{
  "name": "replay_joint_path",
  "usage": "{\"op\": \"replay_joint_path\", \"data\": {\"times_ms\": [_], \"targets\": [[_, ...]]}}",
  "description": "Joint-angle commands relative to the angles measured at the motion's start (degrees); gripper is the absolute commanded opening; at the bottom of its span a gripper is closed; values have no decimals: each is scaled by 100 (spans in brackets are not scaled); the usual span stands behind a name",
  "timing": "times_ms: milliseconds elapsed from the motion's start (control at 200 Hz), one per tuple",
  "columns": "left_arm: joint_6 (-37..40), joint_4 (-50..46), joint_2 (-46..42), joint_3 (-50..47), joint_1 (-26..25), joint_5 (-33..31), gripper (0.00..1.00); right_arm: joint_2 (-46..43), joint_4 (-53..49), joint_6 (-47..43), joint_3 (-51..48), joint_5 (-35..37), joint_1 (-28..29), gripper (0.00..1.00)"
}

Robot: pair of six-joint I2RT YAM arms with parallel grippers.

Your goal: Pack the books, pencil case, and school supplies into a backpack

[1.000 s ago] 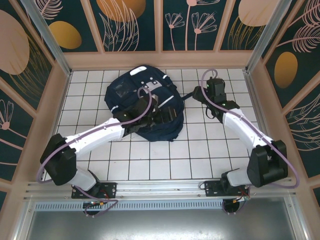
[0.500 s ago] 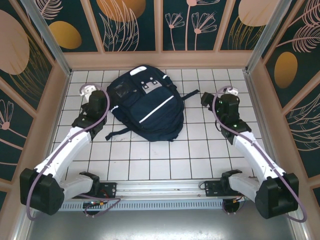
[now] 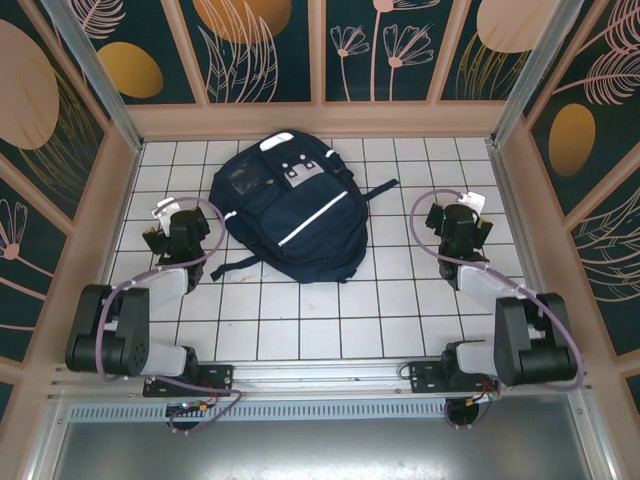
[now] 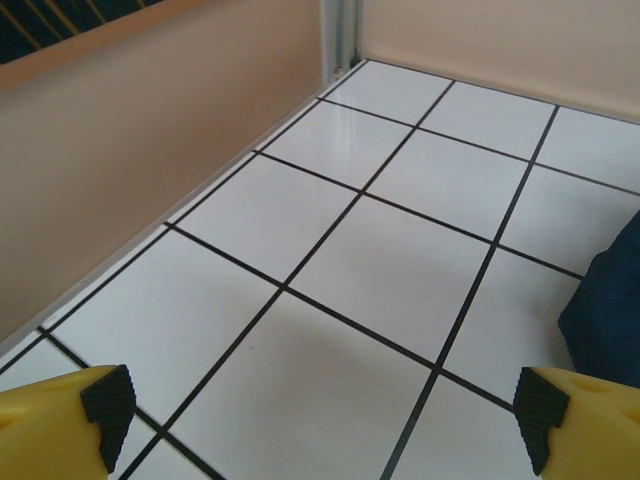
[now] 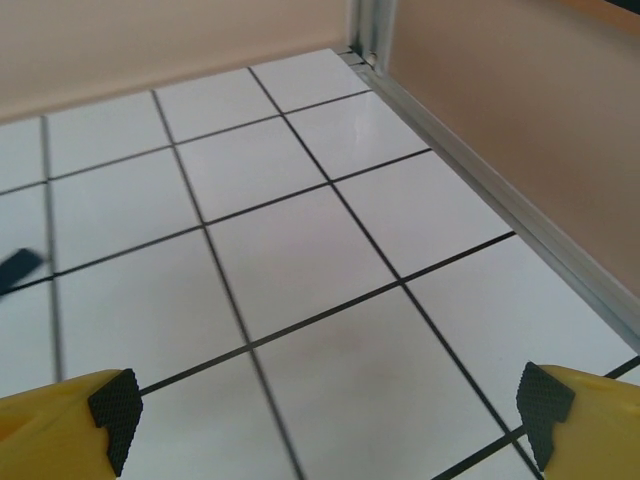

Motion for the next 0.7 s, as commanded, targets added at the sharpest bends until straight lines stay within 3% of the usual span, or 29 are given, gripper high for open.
{"op": "replay_joint_path", "data": {"times_ms": [0,130,200,355,460,515,695], "targets": [[715,2099,365,-371,107,486,99,446,1823,-442,-187,-33,-189,99],[731,2502,382,-589,227,971,99,739,1532,-135,65,-1376,-677,99],[831,3166,313,-1000,251,1294,99,804,2195,-151,-326,-1921,-841,99],[1026,4228,624,-1404,271,1834,99,825,4010,-333,-1401,-2140,-762,99],[988,4067,578,-1372,324,1933,99,1230,4947,-483,-1690,-2357,-711,99],[983,4039,574,-1364,332,1944,99,1172,4388,-545,-1480,-2438,-688,99],[1002,4058,556,-1384,332,1945,99,1213,4506,-568,-1496,-2492,-707,99]]}}
